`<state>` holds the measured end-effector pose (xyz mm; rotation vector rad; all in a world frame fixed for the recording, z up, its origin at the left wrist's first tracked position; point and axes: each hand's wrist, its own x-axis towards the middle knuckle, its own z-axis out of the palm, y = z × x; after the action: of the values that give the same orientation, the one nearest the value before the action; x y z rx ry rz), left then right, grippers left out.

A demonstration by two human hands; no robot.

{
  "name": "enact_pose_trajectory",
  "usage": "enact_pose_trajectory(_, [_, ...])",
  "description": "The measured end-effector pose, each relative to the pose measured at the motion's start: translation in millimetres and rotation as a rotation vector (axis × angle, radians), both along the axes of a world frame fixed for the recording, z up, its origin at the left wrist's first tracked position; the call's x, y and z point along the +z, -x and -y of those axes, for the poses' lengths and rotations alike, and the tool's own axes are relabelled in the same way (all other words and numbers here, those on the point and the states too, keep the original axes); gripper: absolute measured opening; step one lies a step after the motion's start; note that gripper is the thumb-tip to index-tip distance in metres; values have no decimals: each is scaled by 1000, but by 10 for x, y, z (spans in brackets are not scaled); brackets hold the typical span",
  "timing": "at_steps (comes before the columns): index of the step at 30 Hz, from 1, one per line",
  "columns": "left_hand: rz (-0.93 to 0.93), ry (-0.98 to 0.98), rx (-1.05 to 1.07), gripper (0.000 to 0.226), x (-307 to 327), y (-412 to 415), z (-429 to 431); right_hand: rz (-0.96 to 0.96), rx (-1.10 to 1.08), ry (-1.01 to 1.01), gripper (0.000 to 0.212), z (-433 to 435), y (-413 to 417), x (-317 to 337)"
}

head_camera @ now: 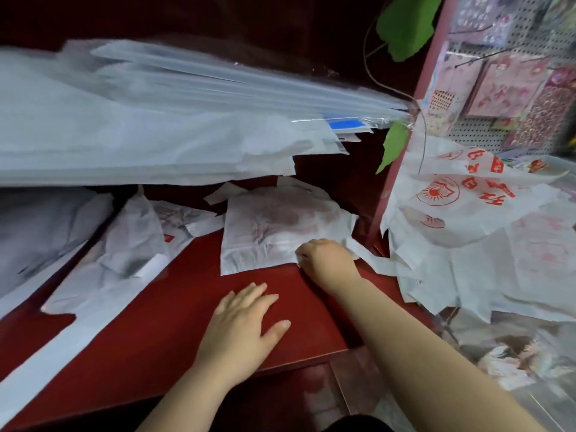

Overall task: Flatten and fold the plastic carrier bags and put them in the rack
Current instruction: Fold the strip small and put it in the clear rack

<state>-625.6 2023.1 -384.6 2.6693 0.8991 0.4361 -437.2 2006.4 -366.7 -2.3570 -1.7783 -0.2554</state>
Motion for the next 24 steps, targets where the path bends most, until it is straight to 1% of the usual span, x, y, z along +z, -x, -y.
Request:
enact_pose_trajectory(2, [27,17,17,53,-6,2,-12,-35,-18,-42,22,-47,-1,-20])
enact_pose_trajectory(5, [152,25,90,58,-12,17,-23,-66,18,-284,11,13,63,-3])
enact_pose_trajectory(7, [295,47,158,66,-18,42,-33,-85,42,-443,10,113,126,1])
enact_pose_trajectory(9, [432,5,236,74,-7,80,-45,-123,102,-526,18,243,238,-12])
enact_pose_trajectory(11, [516,-93,259,76,31,146,-12,-153,201,-565,23,387,386,-14])
enact_pose_trajectory(14, [527,-329,189,69,45,324,57,-171,374,-538,21,589,548,-64])
enact_pose_trajectory(15, [536,-383,210,68,38,411,59,-185,412,-527,21,640,572,-95])
enact_pose_trajectory(16, [531,-410,249,70,29,518,41,-197,442,-499,21,693,594,-118])
enact_pose_trajectory(18, [480,-389,282,78,41,755,-9,-219,477,-444,20,786,614,-183])
enact_pose_trajectory(20, [372,-318,205,90,41,978,-63,-246,498,-383,19,864,645,-214])
enact_pose_trajectory(22, [159,-196,48,109,-33,1161,-93,-263,523,-327,20,926,705,-233])
enact_pose_trajectory(23, [112,-163,-35,98,-68,1237,-96,-283,536,-298,20,956,740,-232])
enact_pose_trajectory(24, [71,-149,-98,74,-113,1312,-108,-318,542,-254,19,996,784,-223])
